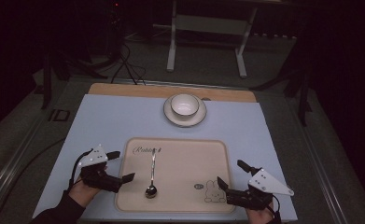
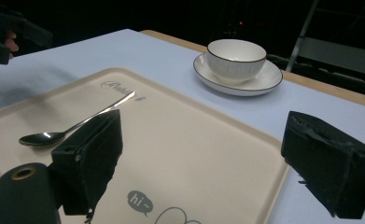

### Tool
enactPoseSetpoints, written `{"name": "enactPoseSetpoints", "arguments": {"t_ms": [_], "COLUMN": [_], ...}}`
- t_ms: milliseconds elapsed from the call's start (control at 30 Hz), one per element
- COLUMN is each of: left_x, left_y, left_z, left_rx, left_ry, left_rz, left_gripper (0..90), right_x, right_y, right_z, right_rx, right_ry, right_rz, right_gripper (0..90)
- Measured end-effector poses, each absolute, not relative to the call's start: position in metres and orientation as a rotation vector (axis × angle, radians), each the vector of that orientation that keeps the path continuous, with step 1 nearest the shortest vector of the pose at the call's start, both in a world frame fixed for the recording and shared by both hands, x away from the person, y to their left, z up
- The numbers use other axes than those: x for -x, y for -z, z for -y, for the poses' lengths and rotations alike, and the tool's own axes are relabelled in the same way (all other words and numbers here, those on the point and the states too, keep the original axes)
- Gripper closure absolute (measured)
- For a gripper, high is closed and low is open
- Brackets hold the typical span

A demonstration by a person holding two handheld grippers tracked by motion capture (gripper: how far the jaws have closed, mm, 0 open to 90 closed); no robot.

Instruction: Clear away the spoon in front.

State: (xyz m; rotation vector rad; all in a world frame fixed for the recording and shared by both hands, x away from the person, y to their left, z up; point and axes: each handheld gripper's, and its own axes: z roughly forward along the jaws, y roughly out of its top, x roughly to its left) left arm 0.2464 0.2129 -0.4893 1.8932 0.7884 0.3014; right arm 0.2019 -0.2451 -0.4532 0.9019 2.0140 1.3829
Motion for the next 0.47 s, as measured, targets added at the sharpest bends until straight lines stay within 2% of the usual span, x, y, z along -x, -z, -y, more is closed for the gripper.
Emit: {"name": "enactPoseSetpoints", "arguments": {"t_ms": [467], "left_x": [-0.2501], "left_y": [0.4950], "left_z": [-0.2108], "left_rx": [-1.892], "left_ry": [-0.298], "left_rz": [-0.790], "left_gripper": [0.7], "right_x": [-0.2052], "right_y": [0.4565], "right_z": [0.2448], "right_rx": [-0.913], "right_ry": [-1.376], "right_rz": [-2.043], "right_gripper": [12.5]}}
